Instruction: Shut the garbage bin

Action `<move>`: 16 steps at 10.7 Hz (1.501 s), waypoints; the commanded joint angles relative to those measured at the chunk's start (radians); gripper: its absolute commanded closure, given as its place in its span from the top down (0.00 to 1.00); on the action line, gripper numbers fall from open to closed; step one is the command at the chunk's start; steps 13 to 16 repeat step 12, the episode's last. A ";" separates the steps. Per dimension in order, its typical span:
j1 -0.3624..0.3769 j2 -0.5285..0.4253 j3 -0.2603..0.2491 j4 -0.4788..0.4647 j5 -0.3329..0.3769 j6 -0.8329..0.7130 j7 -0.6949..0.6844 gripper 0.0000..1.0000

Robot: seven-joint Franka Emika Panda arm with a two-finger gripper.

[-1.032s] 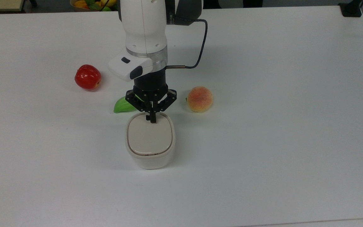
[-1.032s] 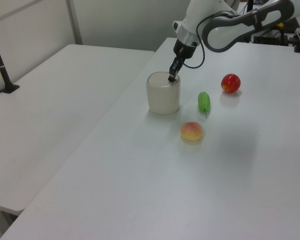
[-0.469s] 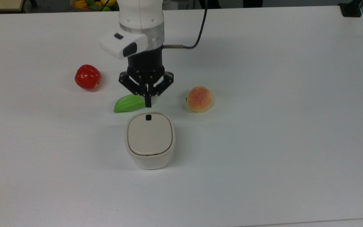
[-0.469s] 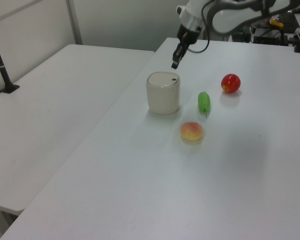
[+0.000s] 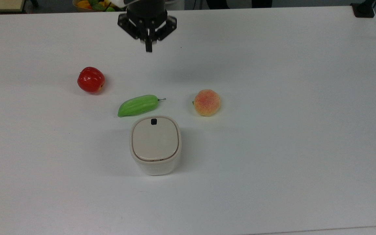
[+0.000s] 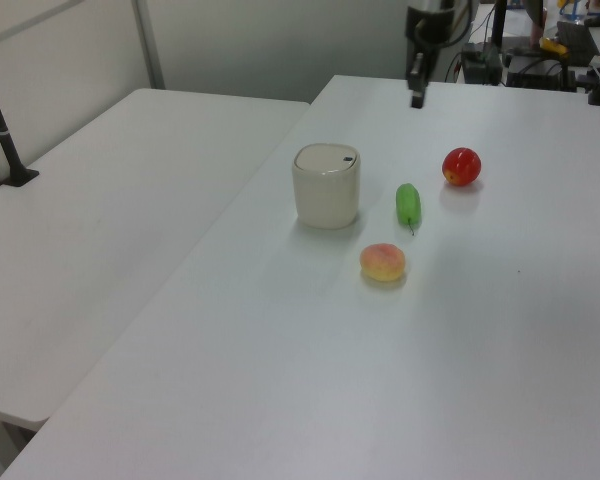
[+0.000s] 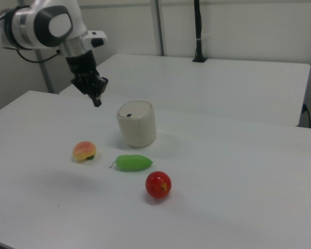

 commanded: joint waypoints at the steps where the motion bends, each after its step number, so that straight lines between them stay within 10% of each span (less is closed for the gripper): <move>1: 0.016 -0.143 -0.007 -0.138 -0.018 -0.104 0.006 0.00; 2: 0.016 -0.156 -0.006 -0.141 -0.018 -0.143 0.006 0.01; 4: 0.010 -0.167 -0.007 -0.138 -0.018 -0.177 -0.004 0.33; 6: -0.001 -0.167 -0.009 -0.133 -0.018 -0.179 -0.007 1.00; 16: -0.012 -0.165 -0.009 -0.117 -0.018 -0.179 -0.004 1.00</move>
